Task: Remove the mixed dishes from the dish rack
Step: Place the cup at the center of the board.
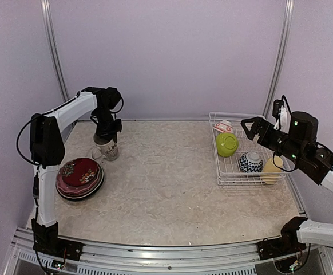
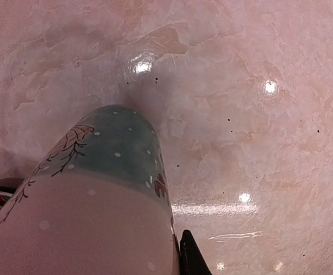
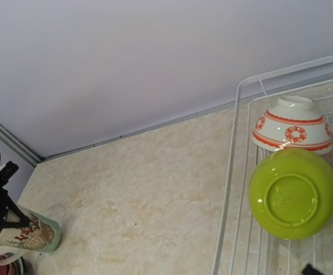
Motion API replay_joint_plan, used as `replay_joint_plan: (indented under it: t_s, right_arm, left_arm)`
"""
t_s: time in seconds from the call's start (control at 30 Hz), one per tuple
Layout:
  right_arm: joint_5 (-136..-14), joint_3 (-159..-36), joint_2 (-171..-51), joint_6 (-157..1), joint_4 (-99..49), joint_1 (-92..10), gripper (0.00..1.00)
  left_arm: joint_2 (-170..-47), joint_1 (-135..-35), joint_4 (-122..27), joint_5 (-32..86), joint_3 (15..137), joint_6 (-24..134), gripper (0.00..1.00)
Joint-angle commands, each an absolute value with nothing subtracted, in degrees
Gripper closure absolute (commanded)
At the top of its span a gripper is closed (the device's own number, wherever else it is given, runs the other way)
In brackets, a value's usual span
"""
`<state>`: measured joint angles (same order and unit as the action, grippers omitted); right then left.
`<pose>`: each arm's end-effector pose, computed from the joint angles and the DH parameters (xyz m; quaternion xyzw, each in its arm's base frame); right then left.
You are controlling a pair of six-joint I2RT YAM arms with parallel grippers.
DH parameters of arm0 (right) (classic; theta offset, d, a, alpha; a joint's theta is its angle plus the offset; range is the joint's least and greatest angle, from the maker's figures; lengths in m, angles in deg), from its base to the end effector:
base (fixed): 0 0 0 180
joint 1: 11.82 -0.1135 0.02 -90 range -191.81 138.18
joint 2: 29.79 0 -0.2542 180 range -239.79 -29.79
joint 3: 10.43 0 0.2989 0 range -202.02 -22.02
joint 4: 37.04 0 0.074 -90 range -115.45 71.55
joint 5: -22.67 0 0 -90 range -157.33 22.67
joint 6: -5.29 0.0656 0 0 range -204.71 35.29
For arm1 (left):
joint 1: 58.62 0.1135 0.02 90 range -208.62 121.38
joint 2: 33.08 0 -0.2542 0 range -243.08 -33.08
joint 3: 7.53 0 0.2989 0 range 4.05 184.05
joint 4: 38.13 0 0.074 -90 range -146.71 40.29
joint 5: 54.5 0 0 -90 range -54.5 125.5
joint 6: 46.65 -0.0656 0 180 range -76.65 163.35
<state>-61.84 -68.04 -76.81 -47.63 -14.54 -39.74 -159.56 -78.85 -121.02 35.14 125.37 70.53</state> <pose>0.2475 0.1241 0.3257 0.0920 0.7709 0.3067 0.5507 0.4698 -0.1736 0.2156 -0.0598 0.9912 -0.0502 0.1066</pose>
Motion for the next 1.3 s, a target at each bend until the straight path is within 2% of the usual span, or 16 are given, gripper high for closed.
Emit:
replay_joint_plan:
  t_s: [0.0,0.13,0.47,0.83,1.0,1.2,1.27]
  right_arm:
    - [-61.5,-68.0,-76.9,-47.8,-14.8,-39.1,0.0]
    - [-61.9,-68.4,-77.7,-47.4,-14.9,-39.1,0.0]
    - [-60.0,-69.4,-76.0,-48.3,-11.9,-39.1,0.0]
    - [-59.5,-68.5,-72.6,-48.3,-11.8,-39.1,0.0]
    - [-59.8,-68.7,-73.7,-49.0,-12.2,-39.1,0.0]
    - [-58.6,-70.1,-75.5,-50.5,-9.5,-39.1,0.0]
    - [-57.2,-70.6,-76.2,-51.4,-7.7,-39.1,0.0]
  left_arm:
    - [-160.4,-78.9,-119.8,36.5,126.4,71.0,0.97]
    - [-160.8,-78.8,-119.6,36.9,126.7,70.4,0.9]
    - [-157.1,-78.9,-116.0,39.8,123.7,71.2,0.62]
    - [-155.3,-80.6,-119.3,38.8,128.2,69.5,0.37]
    - [-152.3,-81.2,-120.1,39.7,128.4,69.0,0.24]
    - [-146.9,-82.7,-121.0,39.1,130.5,67.2,0.14]
    - [-144.8,-83.6,-120.5,37.6,130.8,65.0,0.08]
